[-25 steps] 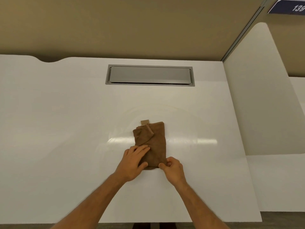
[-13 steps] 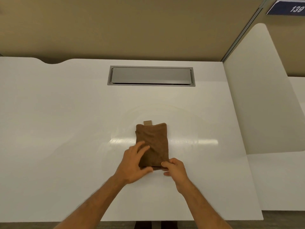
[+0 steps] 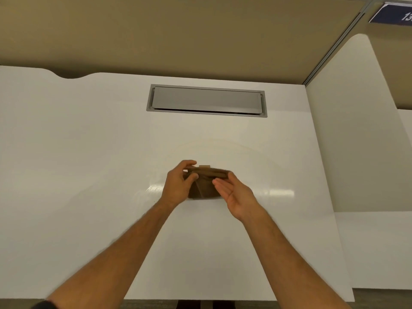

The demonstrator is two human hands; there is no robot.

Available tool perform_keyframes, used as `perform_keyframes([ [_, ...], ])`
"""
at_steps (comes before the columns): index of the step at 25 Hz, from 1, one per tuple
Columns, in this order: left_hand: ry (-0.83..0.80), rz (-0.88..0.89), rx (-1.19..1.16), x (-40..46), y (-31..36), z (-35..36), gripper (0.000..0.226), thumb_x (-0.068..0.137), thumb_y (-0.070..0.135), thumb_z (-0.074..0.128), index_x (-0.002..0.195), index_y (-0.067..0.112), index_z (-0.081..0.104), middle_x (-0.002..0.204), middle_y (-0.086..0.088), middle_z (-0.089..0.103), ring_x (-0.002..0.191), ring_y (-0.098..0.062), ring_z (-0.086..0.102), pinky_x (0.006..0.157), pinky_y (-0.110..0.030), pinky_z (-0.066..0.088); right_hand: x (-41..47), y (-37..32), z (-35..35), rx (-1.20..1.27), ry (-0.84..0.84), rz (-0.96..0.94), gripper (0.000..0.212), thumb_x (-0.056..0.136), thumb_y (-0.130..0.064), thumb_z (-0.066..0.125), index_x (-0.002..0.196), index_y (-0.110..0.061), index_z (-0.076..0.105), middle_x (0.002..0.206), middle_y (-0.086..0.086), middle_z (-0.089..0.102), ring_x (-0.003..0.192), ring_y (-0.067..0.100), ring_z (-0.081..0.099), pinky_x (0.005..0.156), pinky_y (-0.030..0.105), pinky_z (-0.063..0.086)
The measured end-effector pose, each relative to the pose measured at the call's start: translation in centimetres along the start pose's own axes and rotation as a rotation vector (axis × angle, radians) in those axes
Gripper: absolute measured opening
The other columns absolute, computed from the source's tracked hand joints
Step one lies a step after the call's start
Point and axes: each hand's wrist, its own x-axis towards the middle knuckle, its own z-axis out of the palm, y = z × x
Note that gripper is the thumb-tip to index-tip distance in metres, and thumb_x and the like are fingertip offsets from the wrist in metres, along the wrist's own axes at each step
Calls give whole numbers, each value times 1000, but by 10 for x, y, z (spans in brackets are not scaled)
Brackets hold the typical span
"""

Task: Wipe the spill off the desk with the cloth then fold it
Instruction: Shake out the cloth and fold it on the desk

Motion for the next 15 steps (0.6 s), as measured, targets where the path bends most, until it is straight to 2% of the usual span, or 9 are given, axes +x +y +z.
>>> perform_keyframes([
  [1,18,-15,34,6,0,1,39,94,5,70,126,27,65,123,6,70,110,-8,68,98,-26,54,4,0,3,-127,52,-69,20,99,-20,64,113,-6,67,108,18,75,95,28,75,75,34,64],
  [3,29,-10,187,9,-4,5,43,97,9,69,138,17,59,145,-4,59,134,-22,55,114,-31,41,13,5,1,-481,235,-270,16,96,-21,68,110,-14,68,113,11,72,96,24,71,81,37,62],
  [5,46,-8,291,-3,-13,12,51,98,14,70,146,15,53,155,-8,48,143,-24,45,118,-34,34,20,12,-5,-763,369,-439,32,93,-26,71,123,-18,63,126,6,63,112,24,63,96,39,56],
  [6,81,-50,275,-11,-19,16,55,96,17,72,148,14,51,154,-9,48,140,-24,46,117,-36,37,26,15,-8,-810,390,-435,46,92,-30,71,133,-17,56,133,6,57,120,25,59,101,39,52],
  [8,124,-249,150,-27,-28,21,60,93,25,77,146,14,50,143,-9,57,124,-23,58,106,-37,48,34,20,-12,-779,355,-309,65,92,-35,72,147,-13,44,140,9,53,126,28,56,106,42,49],
  [10,80,-421,57,-30,-28,25,55,92,31,77,140,13,55,127,-10,69,107,-23,66,91,-32,50,39,20,-12,-708,335,-202,68,91,-32,74,147,-9,44,140,11,55,124,30,58,105,46,51],
  [11,58,-457,21,-26,-27,26,51,93,32,77,136,12,58,123,-9,71,104,-23,67,88,-31,49,40,15,-12,-659,326,-163,63,90,-27,76,143,-8,49,137,10,58,120,29,60,100,46,54],
  [13,34,-488,-80,-23,-20,27,48,94,32,76,134,12,59,120,-6,69,106,-22,65,88,-31,48,34,6,-18,-561,256,-103,42,88,-16,76,127,-5,63,123,9,68,103,23,66,81,38,59],
  [15,-18,-542,-222,-19,-6,34,44,95,30,74,132,13,58,123,-6,68,112,-25,64,90,-33,50,22,-7,-29,-501,187,-89,27,87,-9,75,113,-8,70,108,8,74,92,20,69,70,32,57],
])
